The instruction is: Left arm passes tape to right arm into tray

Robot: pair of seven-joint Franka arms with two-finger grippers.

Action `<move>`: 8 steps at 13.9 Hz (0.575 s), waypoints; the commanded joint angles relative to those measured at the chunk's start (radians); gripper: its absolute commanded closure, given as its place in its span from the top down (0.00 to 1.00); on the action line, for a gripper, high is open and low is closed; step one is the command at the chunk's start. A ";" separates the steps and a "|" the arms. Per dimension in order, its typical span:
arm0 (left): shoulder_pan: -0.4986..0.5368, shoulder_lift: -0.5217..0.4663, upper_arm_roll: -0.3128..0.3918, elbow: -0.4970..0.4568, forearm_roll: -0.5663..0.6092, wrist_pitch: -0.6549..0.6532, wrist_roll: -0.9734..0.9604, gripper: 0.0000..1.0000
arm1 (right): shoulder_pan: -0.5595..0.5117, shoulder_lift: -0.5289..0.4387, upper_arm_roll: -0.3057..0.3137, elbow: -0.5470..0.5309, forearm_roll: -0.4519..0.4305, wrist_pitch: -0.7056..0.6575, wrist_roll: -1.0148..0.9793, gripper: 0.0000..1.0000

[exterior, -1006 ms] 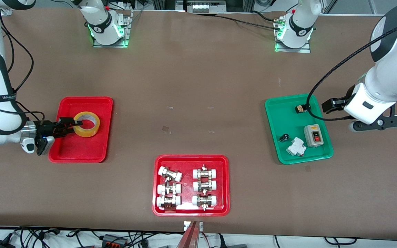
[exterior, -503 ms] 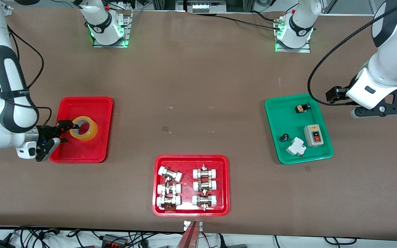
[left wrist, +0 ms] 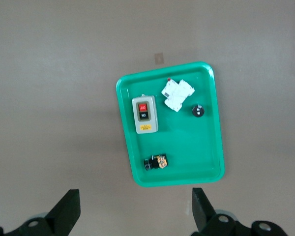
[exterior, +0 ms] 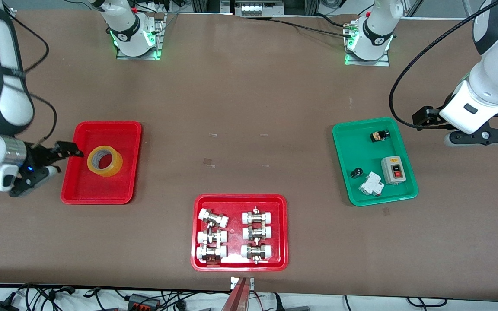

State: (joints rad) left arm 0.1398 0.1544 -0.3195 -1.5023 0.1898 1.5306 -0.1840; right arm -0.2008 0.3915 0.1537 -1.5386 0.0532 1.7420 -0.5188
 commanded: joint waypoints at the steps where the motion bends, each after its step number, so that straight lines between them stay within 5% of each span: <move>1: 0.015 -0.039 -0.012 -0.070 -0.053 -0.003 0.031 1.00 | 0.061 -0.138 -0.002 -0.031 -0.056 -0.082 0.252 1.00; 8: 0.013 -0.029 -0.108 -0.075 -0.059 0.009 0.032 1.00 | 0.095 -0.315 0.001 -0.011 -0.062 -0.187 0.442 1.00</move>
State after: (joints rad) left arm 0.1266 0.1465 -0.4210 -1.5520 0.1343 1.5283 -0.1912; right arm -0.1030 0.1016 0.1554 -1.5427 0.0098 1.5600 -0.0971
